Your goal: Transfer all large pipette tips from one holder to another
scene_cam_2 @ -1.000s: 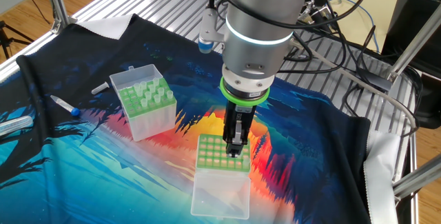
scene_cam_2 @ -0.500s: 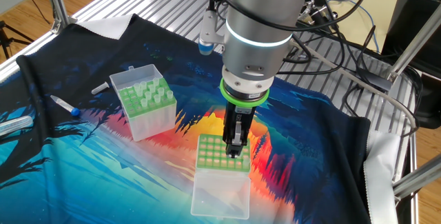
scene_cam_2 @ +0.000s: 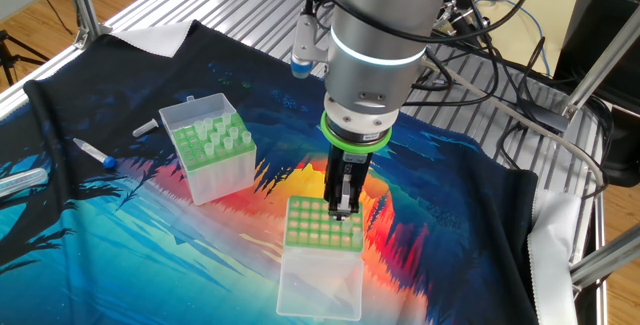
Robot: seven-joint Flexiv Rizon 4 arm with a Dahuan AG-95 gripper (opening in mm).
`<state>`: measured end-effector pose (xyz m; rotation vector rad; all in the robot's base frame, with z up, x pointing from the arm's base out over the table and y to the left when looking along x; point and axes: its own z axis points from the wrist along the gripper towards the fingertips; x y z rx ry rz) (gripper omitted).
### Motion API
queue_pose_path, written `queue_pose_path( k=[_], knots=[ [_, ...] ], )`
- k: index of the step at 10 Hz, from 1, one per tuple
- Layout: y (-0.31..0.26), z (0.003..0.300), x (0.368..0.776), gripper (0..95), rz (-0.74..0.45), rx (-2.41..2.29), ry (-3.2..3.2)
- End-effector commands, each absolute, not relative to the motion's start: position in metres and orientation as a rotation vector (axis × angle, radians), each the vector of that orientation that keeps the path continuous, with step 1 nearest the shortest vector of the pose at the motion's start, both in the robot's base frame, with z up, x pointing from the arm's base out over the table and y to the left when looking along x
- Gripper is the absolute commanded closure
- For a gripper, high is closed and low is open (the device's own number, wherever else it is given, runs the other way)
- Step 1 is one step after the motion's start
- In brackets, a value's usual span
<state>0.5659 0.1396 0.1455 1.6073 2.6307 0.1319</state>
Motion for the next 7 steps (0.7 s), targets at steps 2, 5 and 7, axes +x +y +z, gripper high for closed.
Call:
queue_pose_path(
  k=[2, 5, 7],
  knots=[
    [0.140, 0.150, 0.565, 95.0, 0.101, 1.553, 2.657],
    [0.140, 0.162, 0.564, 95.0, 0.112, 1.539, 2.675],
    [0.139, 0.179, 0.561, 95.0, 0.117, 1.467, 2.719]
  ],
)
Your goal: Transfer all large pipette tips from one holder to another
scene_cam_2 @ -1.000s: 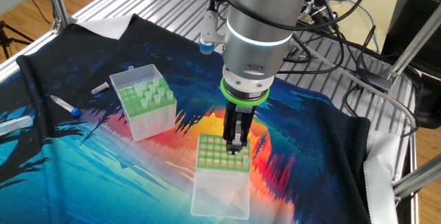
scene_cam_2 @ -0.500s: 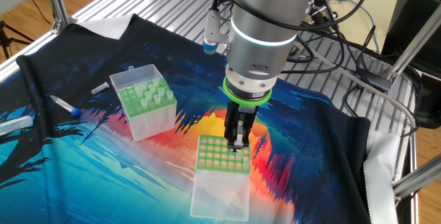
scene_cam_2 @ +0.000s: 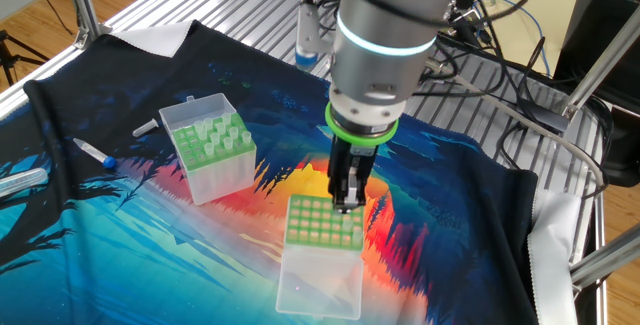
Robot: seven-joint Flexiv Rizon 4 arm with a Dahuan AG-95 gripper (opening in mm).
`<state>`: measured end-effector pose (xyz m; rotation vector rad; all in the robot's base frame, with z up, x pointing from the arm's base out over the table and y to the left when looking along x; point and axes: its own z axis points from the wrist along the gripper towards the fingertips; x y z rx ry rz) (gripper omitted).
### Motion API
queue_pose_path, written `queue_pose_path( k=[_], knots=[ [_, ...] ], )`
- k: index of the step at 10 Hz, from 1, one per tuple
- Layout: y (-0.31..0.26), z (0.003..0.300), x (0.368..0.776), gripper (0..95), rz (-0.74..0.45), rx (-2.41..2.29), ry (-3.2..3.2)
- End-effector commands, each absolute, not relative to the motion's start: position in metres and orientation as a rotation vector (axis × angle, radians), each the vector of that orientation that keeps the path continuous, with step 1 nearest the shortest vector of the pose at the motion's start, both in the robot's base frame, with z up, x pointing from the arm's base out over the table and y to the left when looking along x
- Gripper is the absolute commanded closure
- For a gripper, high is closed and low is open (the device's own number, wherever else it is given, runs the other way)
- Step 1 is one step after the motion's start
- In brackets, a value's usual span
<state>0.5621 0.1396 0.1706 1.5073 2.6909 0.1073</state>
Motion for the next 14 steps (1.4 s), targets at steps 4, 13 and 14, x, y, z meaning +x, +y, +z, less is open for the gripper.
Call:
queue_pose_path(
  k=[4, 13, 14],
  knots=[
    [0.133, 0.210, 0.559, 95.0, 0.116, 1.344, 2.784],
    [0.131, 0.282, 0.568, 95.0, 0.125, 1.142, 2.919],
    [0.130, 0.292, 0.572, 95.0, 0.127, 1.124, 2.934]
  ],
)
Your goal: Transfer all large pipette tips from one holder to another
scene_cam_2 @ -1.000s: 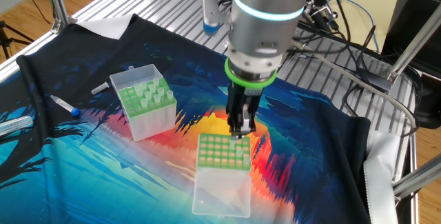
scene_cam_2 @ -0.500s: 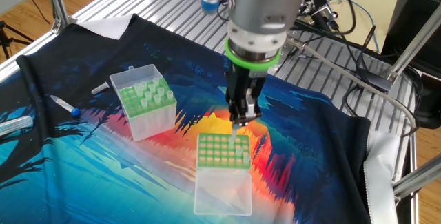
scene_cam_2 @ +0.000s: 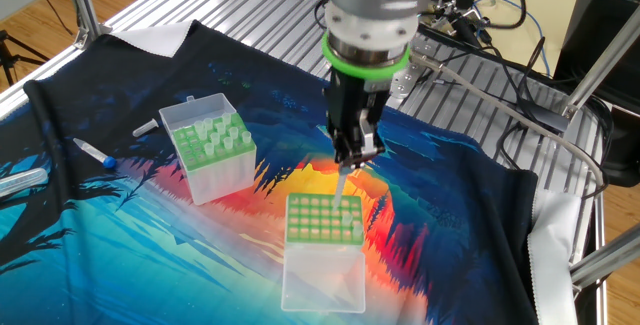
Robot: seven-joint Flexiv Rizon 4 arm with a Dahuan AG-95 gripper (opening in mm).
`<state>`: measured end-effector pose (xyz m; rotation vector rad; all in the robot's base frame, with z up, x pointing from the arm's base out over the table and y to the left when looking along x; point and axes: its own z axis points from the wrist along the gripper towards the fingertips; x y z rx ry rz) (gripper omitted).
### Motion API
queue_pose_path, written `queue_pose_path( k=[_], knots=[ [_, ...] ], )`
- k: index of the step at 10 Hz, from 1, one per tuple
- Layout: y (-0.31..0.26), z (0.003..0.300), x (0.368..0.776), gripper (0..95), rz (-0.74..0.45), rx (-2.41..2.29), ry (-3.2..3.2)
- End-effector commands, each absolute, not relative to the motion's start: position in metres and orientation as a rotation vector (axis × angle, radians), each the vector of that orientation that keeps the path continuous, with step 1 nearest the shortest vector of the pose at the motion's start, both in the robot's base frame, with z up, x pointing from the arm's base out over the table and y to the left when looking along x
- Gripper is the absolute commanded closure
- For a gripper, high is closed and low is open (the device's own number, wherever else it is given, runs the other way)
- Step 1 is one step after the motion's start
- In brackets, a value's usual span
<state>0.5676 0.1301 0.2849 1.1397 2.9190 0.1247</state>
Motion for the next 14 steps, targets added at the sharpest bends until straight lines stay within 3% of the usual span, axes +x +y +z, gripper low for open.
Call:
queue_pose_path(
  k=[1, 6, 14],
  knots=[
    [0.129, 0.299, 0.575, 95.0, 0.128, 1.104, 2.951],
    [0.106, 0.311, 0.591, 95.0, 0.103, 0.790, 3.041],
    [0.044, 0.282, 0.621, 95.0, 0.089, 0.524, 3.083]
  ],
)
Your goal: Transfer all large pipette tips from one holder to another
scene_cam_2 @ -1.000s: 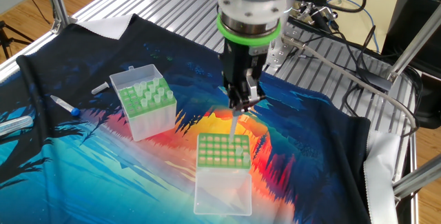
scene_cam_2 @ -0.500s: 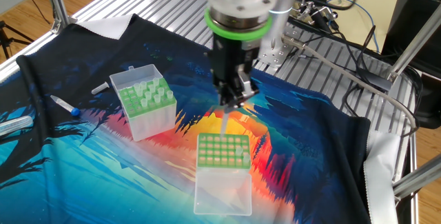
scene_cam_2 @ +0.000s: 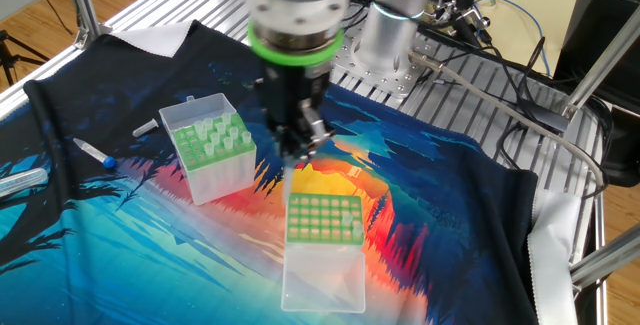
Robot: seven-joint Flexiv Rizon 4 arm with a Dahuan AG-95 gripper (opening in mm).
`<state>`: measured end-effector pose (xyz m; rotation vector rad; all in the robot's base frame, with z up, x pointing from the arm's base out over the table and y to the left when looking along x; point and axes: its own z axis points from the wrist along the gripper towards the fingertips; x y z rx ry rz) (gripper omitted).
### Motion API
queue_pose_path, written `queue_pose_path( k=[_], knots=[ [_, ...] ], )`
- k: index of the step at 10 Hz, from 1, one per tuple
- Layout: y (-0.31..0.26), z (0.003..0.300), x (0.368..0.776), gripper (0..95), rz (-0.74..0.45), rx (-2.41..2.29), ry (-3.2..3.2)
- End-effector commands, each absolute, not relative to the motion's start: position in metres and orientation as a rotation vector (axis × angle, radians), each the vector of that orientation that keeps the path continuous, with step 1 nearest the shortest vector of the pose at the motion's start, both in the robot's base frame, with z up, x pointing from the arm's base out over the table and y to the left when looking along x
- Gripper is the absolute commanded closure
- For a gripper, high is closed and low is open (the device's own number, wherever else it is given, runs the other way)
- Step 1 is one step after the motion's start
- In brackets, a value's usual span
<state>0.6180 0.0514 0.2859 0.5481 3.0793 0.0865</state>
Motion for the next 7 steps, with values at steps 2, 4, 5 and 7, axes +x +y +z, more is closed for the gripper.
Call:
queue_pose_path(
  k=[2, 4, 5, 7],
  knots=[
    [0.034, 0.278, 0.626, 95.0, 0.090, 0.502, 3.087],
    [0.028, 0.278, 0.631, 95.0, 0.093, 0.506, 3.092],
    [0.026, 0.278, 0.633, 95.0, 0.098, 0.506, 3.095],
    [0.020, 0.277, 0.637, 95.0, 0.107, 0.509, 3.094]
  ],
)
